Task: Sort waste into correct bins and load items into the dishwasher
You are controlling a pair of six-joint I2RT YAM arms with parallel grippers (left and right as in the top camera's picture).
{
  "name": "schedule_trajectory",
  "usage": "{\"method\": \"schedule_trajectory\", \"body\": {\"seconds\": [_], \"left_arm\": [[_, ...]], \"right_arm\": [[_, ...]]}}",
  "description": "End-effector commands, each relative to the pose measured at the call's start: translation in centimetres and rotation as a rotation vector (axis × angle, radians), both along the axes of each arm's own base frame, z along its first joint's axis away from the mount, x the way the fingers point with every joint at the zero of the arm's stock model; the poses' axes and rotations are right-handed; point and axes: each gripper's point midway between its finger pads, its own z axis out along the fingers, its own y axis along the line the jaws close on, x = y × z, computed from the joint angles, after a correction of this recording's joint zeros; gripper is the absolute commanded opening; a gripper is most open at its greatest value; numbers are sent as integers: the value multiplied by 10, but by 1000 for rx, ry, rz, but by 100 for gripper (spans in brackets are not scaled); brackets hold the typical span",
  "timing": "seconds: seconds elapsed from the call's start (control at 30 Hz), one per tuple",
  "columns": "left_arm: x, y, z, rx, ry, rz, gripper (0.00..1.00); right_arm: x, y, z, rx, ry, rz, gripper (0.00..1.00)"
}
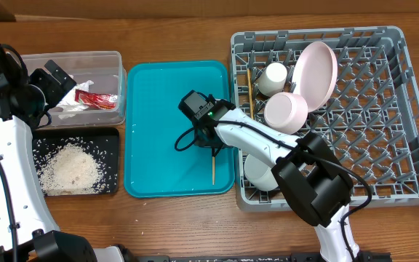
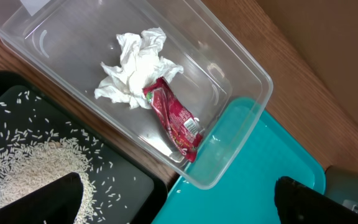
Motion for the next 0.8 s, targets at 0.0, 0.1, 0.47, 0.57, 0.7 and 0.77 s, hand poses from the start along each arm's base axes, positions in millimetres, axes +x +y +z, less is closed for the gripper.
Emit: {"method": "schedule_trajectory", "body": {"seconds": [0.0, 0.1, 0.47, 0.57, 0.7, 0.77], "left_arm": [[4, 1, 9, -4, -27, 7, 100], [4, 1, 9, -5, -26, 7, 100], [4, 1, 9, -5, -26, 7, 100], [4, 1, 9, -4, -26, 7, 100], [4, 1, 9, -4, -26, 7, 100], [4, 1, 9, -4, -26, 7, 100]], "right_arm": [[0, -8, -7, -33, -6, -7, 12], [0, -7, -7, -30, -8, -7, 4], [43, 6, 108, 65, -182, 115, 4], [55, 0, 159, 89, -278, 170, 4], [70, -33, 198, 54, -376, 144, 4], [76, -57, 202, 28, -371, 97, 4]]}}
